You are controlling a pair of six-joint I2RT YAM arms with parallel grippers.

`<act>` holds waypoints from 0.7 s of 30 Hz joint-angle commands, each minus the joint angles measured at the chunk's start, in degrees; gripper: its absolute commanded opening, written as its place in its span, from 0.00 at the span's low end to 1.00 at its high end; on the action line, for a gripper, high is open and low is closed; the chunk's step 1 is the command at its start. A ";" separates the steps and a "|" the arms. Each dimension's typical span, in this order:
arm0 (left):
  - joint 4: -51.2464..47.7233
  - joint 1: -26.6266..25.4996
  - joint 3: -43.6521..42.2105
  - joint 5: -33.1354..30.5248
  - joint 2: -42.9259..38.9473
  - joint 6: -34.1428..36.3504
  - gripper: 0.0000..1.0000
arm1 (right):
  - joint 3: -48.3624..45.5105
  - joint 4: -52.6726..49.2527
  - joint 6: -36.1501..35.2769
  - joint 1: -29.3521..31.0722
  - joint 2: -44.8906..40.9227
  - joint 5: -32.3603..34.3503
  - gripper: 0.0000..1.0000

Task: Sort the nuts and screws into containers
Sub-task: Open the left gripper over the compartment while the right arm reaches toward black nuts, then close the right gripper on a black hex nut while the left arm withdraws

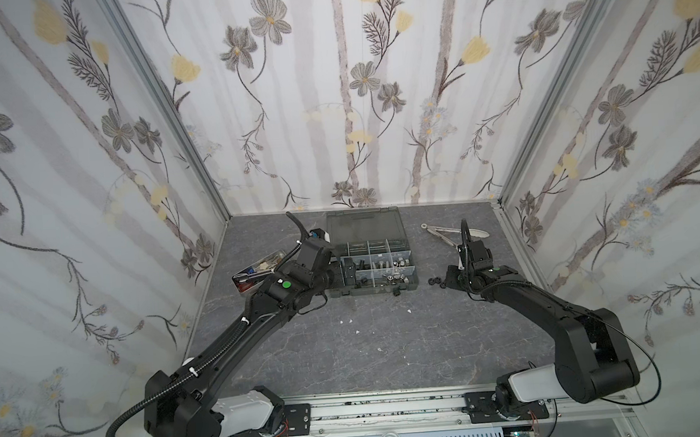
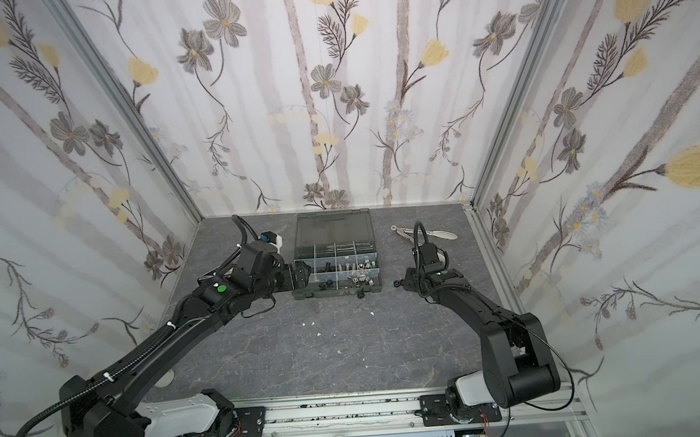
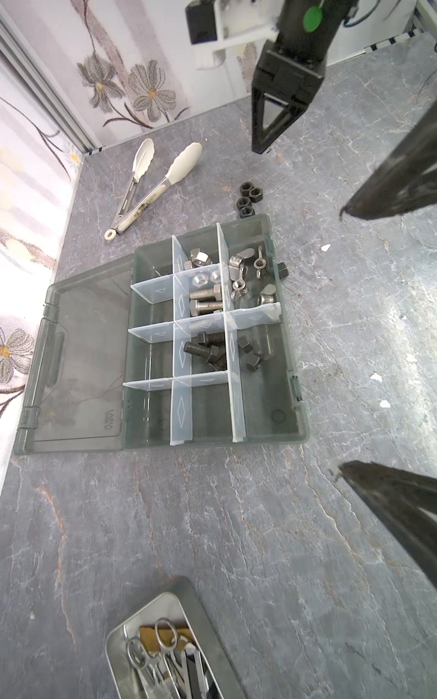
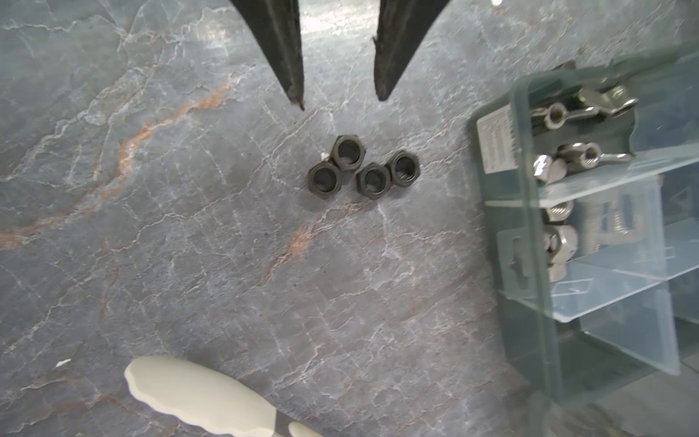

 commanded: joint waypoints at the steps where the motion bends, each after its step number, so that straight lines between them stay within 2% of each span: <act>1: 1.50 0.09 -1.65 -0.40 -1.80 1.16 1.00 | 1.99 0.01 0.04 -0.81 2.29 1.46 0.33; 5: 2.71 0.06 -4.25 -0.81 -3.35 1.51 1.00 | 4.53 -0.31 0.30 -1.30 5.89 1.42 0.33; 11: 4.09 0.06 -7.37 -2.14 -5.30 2.22 1.00 | 6.89 -0.39 1.06 -1.22 11.46 1.66 0.41; 21: 4.41 0.11 -8.91 -2.77 -6.25 2.73 1.00 | 8.72 0.66 1.98 -1.22 17.28 3.16 0.36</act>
